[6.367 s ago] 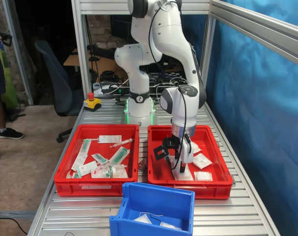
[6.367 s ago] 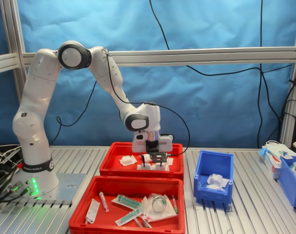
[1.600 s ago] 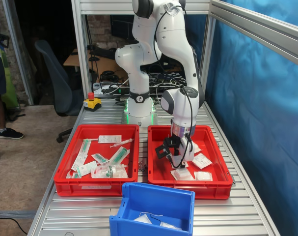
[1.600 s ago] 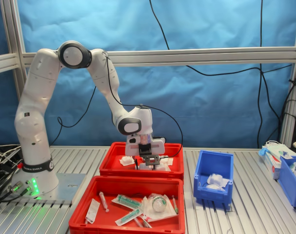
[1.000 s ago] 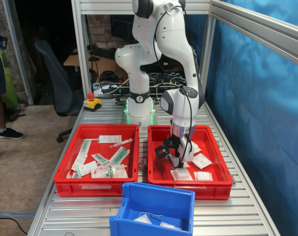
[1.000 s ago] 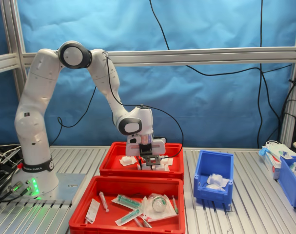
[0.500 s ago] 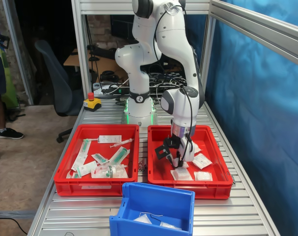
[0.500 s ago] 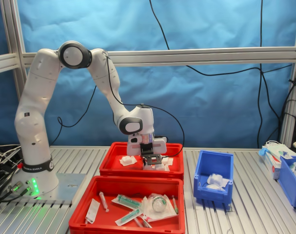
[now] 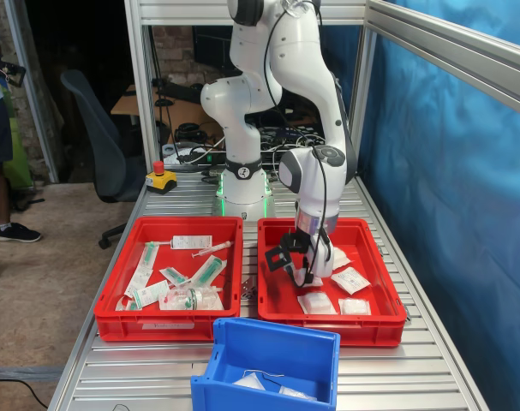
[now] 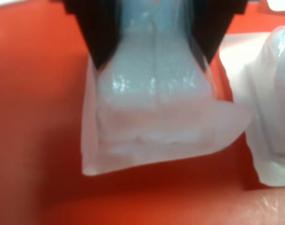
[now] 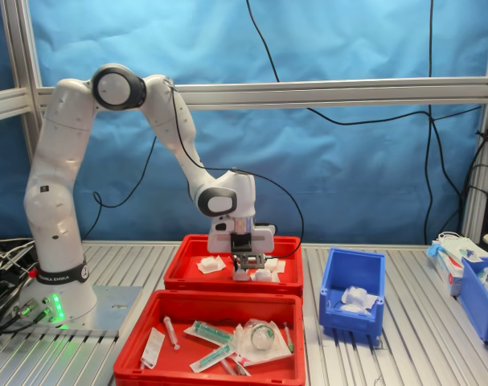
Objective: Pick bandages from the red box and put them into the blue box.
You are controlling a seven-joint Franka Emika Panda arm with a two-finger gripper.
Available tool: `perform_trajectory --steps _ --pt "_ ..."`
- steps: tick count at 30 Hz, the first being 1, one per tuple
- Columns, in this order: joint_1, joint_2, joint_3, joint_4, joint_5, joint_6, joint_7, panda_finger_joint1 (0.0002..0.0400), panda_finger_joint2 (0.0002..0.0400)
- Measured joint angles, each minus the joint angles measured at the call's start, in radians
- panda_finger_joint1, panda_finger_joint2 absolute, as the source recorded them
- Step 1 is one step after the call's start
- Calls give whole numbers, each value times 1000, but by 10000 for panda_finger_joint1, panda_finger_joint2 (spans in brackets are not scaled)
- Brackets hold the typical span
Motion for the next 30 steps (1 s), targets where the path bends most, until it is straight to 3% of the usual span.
perform_trajectory --steps 10,14,19,30 --pt "0 -140 -34 11 0 -163 0 88 88" --pt "0 -210 -56 48 0 -264 0 88 88" --pt "0 -255 -83 114 0 -334 0 88 88" --pt "0 -271 -164 288 10 -388 0 88 88"
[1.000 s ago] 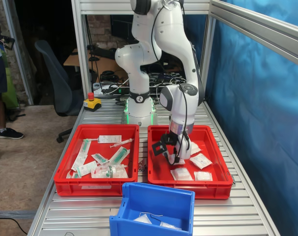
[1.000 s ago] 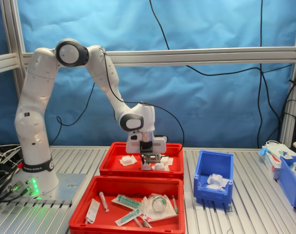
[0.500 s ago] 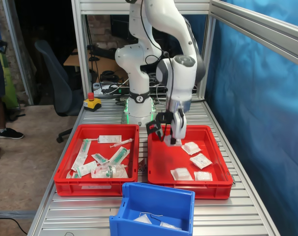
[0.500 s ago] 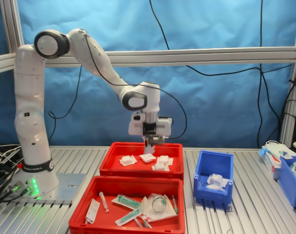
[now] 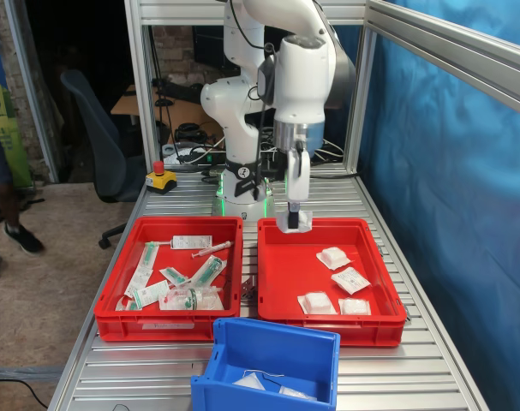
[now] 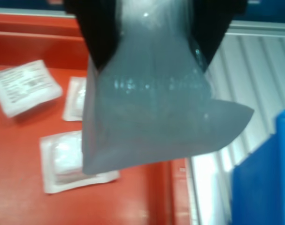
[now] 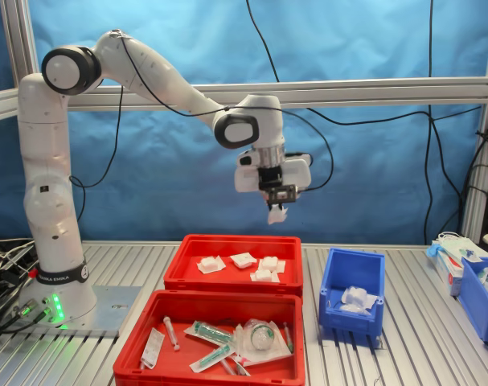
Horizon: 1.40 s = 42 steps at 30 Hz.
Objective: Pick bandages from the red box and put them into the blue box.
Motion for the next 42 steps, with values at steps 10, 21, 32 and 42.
perform_trajectory --steps 10,21,32,42 --pt "0 81 -66 165 32 -8 0 88 88" --pt "-11 246 -101 339 65 -10 0 88 88" --pt "-41 407 -104 486 77 -10 0 88 88" --pt "-86 546 -105 629 95 6 0 88 88"
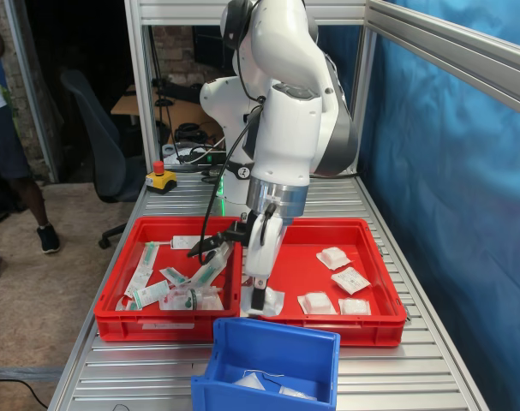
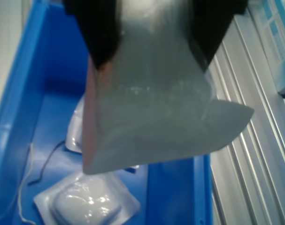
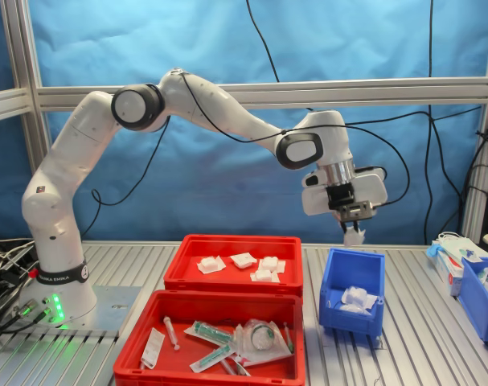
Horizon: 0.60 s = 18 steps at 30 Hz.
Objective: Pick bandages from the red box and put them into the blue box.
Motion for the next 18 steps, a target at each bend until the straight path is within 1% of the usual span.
perform_trajectory --steps 5,18 --pt "-16 34 -4 35 6 13 0 88 88" --pt "-25 47 -8 60 11 21 0 88 88"
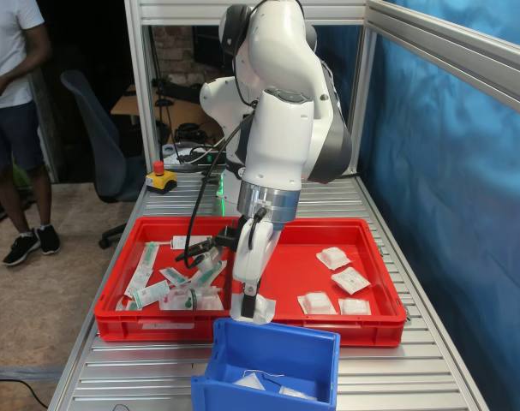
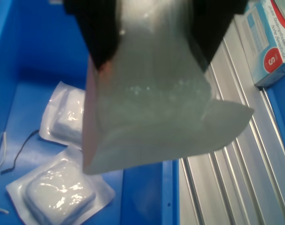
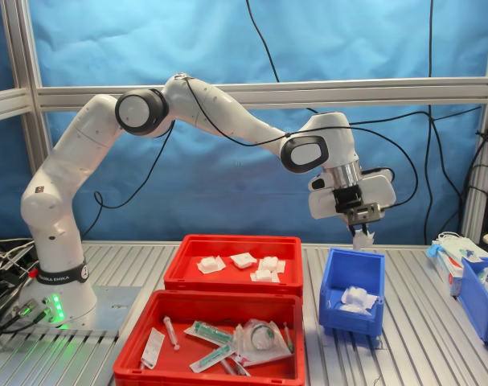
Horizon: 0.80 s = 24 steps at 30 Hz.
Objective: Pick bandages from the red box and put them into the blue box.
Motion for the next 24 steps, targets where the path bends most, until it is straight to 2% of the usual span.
perform_trajectory --steps 24 --pt "0 0 -3 10 1 5 0 88 88"
